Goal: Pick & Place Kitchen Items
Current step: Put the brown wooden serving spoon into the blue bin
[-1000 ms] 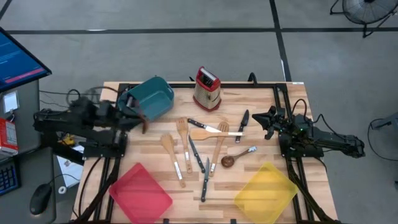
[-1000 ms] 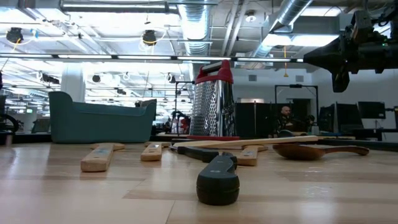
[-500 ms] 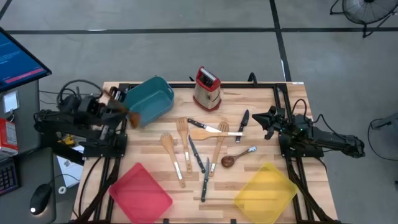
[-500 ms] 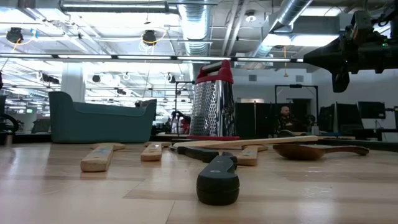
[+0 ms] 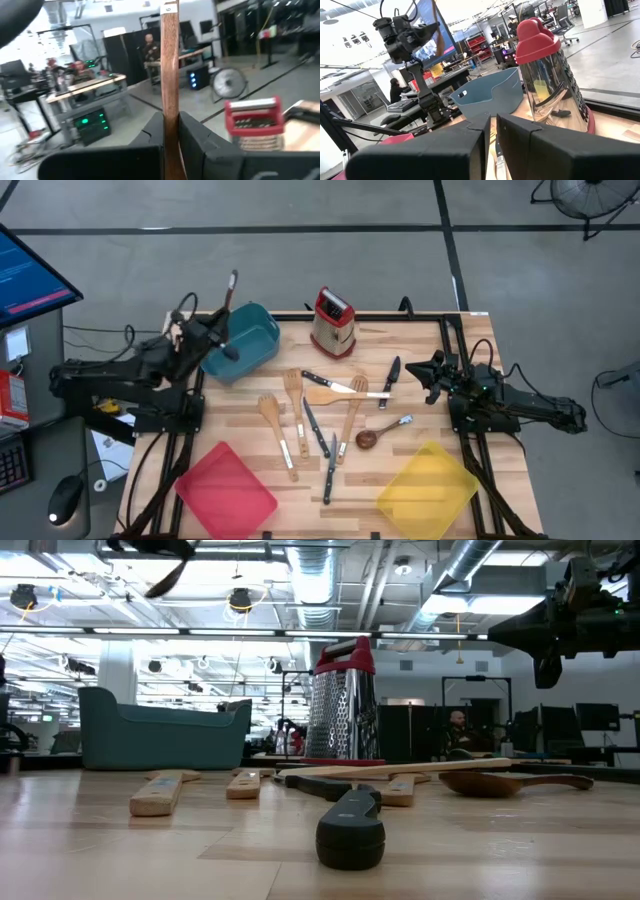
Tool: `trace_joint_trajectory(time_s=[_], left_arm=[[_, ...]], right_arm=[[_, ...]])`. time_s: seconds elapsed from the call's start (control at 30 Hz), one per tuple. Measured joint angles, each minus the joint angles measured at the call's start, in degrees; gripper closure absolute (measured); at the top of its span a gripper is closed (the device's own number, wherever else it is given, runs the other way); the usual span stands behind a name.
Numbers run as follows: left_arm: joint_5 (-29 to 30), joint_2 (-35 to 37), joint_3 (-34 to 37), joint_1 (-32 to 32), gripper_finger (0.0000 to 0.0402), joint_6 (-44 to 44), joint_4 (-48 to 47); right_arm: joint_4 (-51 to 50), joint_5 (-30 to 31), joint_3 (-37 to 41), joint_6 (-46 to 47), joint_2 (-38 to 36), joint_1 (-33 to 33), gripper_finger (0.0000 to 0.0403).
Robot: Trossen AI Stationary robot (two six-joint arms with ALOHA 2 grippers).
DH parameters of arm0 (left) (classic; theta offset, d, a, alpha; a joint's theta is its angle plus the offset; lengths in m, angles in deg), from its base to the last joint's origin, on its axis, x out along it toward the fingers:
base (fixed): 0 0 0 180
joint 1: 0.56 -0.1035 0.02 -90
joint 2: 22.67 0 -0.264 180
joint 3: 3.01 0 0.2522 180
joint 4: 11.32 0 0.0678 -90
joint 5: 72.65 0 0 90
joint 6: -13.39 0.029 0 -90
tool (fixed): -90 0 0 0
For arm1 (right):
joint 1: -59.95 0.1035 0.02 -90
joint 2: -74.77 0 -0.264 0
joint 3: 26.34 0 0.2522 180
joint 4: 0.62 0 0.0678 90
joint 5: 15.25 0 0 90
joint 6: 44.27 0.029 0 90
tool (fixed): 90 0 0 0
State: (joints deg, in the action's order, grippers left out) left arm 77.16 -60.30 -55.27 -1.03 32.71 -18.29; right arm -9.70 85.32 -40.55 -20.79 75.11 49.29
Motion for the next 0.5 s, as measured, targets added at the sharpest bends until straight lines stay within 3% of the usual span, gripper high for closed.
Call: trace_joint_trajectory(time_s=[0.2, 0.37, 0.5], left_arm=[[-10.18, -5.67, 0.00, -10.73, 0.0389, -6.31, -5.62], [-27.97, -8.52, 0.00, -24.20, 0.0389, -18.54, -16.88], [-39.58, -11.47, 0.00, -34.26, 0.0389, -22.90, -24.17]], right_arm=[[0.00, 0.00, -0.02, 0.02, 0.00, 0.00, 0.0359], [0.00, 0.00, 0.00, 0.02, 0.00, 0.03, 0.0359], [0.00, 0.00, 0.00, 0.00, 0.00, 0.00, 0.0359]])
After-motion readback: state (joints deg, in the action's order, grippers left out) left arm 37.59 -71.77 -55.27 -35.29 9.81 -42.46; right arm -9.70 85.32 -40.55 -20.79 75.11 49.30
